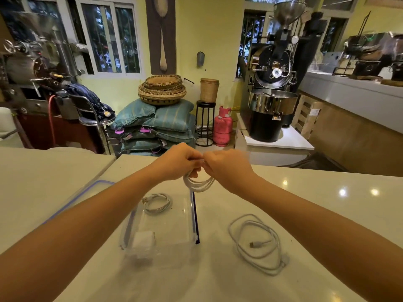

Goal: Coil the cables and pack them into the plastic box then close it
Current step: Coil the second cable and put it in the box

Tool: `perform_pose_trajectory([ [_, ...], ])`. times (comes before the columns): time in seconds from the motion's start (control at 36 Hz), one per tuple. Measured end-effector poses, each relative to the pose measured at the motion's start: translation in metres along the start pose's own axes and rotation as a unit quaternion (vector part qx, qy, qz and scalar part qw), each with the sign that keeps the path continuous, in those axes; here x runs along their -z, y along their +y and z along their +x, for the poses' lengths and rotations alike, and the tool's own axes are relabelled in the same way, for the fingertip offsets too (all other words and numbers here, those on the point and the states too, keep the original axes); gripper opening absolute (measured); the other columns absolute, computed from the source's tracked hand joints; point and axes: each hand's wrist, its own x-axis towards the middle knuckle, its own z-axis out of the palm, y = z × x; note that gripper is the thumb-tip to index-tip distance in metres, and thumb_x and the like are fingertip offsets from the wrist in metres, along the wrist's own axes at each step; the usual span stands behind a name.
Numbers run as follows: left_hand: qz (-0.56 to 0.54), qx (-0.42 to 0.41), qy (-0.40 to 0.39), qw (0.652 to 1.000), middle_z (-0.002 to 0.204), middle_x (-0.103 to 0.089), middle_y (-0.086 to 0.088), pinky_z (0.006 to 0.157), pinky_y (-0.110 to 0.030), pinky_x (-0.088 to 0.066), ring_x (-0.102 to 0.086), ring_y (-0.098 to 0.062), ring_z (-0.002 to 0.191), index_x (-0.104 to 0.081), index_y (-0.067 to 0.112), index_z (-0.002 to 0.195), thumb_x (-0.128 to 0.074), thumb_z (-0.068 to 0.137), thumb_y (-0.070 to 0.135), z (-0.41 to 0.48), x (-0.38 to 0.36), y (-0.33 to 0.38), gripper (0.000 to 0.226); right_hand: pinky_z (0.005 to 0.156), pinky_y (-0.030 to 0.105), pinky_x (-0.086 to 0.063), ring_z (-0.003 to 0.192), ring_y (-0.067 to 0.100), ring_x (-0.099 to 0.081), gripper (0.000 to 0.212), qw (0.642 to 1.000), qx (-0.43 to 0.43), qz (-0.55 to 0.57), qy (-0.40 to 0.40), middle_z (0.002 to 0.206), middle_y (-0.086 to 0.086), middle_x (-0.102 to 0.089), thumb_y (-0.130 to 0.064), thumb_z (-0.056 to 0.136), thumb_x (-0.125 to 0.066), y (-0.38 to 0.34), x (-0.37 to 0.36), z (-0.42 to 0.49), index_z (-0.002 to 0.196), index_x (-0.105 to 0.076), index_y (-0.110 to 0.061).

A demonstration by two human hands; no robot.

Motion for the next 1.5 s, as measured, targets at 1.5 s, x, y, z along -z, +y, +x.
perform_pose_trajectory([
  [1.5, 0.220, 0.282, 0.023, 0.934, 0.102, -0.068, -0.017, 0.079, -0.034, -0.050, -0.063, -0.029, 0.089, -0.064, 0.003, 0.098, -0.053, 0.087, 0.019, 0.014, -0.038, -0.117, 0.022, 0.076, 0.031, -0.048, 0.098, 0.027, -0.063, 0.021, 0.916, 0.039, -0.011, -0.400, 0.111, 0.011, -0.065, -0.011, 0.091, -0.048, -0.067, -0.110, 0.049, 0.105, -0.063, -0.007],
])
